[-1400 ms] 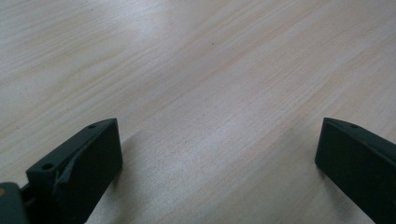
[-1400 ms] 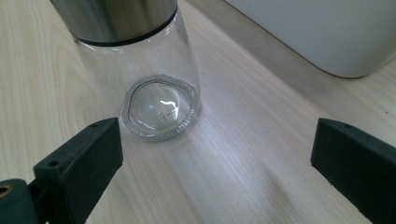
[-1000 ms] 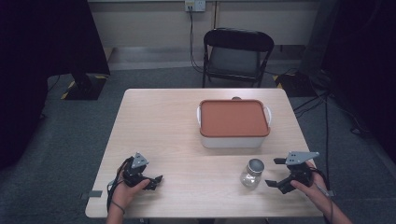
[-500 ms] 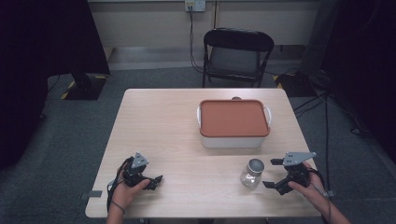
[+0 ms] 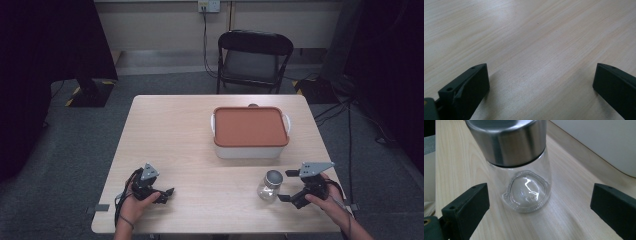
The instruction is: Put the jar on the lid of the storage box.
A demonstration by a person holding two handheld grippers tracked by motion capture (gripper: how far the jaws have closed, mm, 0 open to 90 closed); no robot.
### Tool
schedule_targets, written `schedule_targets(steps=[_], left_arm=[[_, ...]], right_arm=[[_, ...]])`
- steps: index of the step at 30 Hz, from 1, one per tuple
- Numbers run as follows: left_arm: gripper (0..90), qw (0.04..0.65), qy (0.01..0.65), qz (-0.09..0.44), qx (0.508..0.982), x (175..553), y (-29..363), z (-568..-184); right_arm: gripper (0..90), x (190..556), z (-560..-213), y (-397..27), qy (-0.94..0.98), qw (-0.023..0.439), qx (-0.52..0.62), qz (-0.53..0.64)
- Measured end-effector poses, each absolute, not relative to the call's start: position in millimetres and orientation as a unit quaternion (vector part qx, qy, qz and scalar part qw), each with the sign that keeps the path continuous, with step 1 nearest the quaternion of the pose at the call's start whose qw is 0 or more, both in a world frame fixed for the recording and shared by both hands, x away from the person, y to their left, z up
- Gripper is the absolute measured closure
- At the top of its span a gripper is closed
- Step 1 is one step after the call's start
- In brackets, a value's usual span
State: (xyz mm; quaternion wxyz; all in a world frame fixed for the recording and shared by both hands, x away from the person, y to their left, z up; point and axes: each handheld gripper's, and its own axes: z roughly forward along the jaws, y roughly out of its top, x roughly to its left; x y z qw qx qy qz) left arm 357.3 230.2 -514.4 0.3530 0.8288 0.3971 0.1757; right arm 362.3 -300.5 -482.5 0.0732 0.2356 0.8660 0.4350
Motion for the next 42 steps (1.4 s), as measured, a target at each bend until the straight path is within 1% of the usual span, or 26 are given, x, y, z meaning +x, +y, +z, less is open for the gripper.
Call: schedule_targets(steps=[32, 42], left_arm=[[0.3, 0.353, 0.397, 0.176, 0.829, 357, 230, -514], [0.3, 0.353, 0.398, 0.176, 0.828, 357, 230, -514]], right_arm=[[0.9, 368, -481, -282, 0.859, 0.063, 0.230, 0.452], [5.9, 368, -482, -275, 0.845, 0.059, 0.238, 0.475]])
